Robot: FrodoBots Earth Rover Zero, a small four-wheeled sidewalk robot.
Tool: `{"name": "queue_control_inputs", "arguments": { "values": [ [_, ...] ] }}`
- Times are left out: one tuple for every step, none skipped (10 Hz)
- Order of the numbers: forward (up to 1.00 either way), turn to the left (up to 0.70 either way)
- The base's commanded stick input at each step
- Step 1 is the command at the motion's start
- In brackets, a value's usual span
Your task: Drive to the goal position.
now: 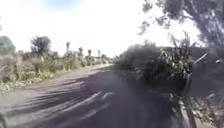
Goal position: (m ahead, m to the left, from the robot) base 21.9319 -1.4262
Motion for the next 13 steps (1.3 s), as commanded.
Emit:
{"name": "queue_control_inputs", "arguments": {
  "values": [
    [0.85,0.00],
    [0.85,0.00],
    [0.85,0.00],
    [0.85,0.00],
    [0.85,0.00],
    [0.85,0.00],
    [0.85,0.00],
    [0.85,0.00],
    [0.85,0.00],
    [0.85,0.00],
    [0.85,0.00],
    [0.85,0.00],
    [0.85,0.00]
  ]
}}
